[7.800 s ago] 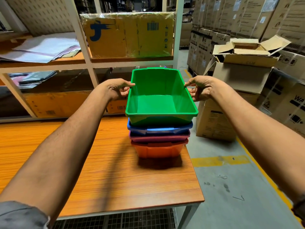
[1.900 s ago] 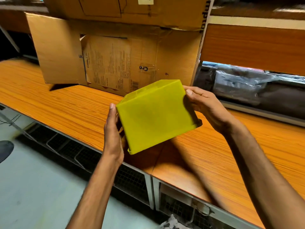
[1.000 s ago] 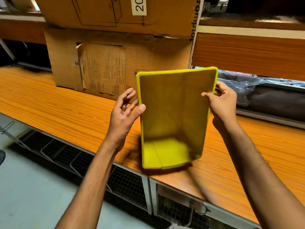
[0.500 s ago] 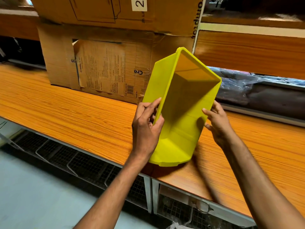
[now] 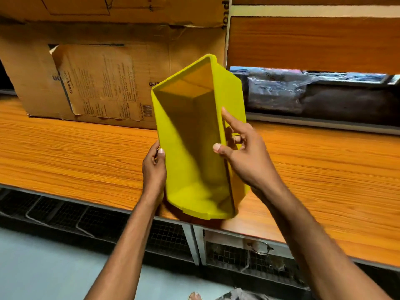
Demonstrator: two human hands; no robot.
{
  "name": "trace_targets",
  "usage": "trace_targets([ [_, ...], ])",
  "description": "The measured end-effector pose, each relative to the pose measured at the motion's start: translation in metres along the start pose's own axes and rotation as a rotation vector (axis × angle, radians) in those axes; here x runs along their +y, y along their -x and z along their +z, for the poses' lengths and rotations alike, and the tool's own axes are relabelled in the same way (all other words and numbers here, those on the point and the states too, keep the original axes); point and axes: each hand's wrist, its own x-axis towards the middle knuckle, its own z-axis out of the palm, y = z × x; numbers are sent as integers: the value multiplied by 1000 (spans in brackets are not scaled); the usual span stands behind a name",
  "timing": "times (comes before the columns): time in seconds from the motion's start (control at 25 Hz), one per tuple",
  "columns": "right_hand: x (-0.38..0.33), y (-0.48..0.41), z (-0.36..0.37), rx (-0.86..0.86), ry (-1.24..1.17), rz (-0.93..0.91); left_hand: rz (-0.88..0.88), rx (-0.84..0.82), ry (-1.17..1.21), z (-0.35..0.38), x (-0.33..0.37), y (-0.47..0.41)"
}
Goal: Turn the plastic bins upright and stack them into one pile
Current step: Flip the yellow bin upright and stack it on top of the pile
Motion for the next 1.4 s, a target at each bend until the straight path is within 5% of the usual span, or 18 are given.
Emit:
trace_targets([
  [0.24,1,-1,-23,5,-204,48,-214,-101,176,14,13,9],
  [0.52,24,-45,-141,-254,-406,521,-384,-298,199,26,86,19],
  [0.8,61,-24,-188,-241,-500,731,-453,-309,271,53,123,72],
  [1.0,81,31,-219,-287,-449,705,-340,-418,177,64,127,134],
  [1.4,62,225,-256,14,-515,482,-118,-676,133,59,96,245],
])
